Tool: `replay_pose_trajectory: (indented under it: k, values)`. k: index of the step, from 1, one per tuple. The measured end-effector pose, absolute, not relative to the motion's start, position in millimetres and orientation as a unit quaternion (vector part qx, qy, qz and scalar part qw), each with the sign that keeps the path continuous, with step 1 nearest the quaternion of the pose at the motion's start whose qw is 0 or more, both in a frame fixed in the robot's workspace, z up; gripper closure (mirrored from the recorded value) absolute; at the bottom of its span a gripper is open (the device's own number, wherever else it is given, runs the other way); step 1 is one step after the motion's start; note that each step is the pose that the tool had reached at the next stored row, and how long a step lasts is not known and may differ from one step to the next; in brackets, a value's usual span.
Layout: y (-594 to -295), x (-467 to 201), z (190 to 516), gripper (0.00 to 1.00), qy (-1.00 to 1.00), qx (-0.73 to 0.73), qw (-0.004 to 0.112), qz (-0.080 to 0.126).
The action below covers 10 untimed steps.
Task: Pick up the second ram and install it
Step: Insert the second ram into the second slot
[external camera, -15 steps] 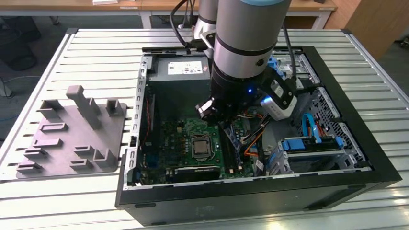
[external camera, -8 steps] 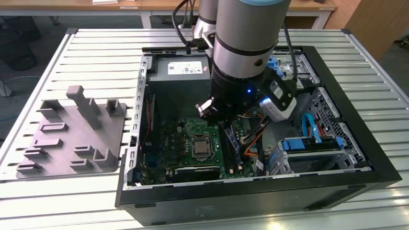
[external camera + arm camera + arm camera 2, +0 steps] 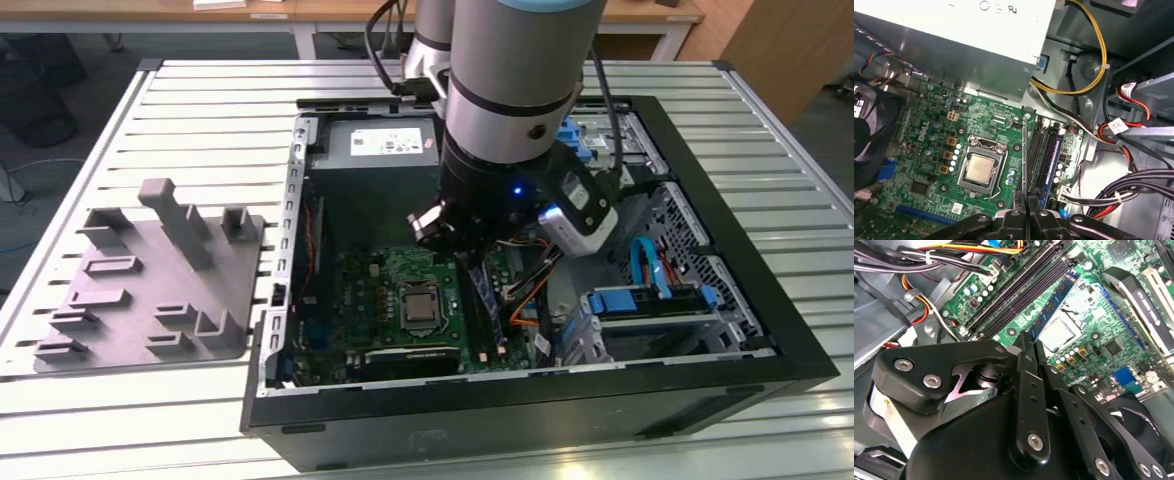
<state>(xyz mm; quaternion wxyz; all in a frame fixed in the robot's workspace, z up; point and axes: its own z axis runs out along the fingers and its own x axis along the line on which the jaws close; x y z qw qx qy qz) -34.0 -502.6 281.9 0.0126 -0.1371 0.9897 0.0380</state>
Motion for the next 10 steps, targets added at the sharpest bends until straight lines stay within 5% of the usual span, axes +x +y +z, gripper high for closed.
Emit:
replay_pose_trajectory:
  k: [10]
  values:
    - [-502.6, -34.0, 281.7, 0.86, 0.994, -0.103, 0.014, 0.038]
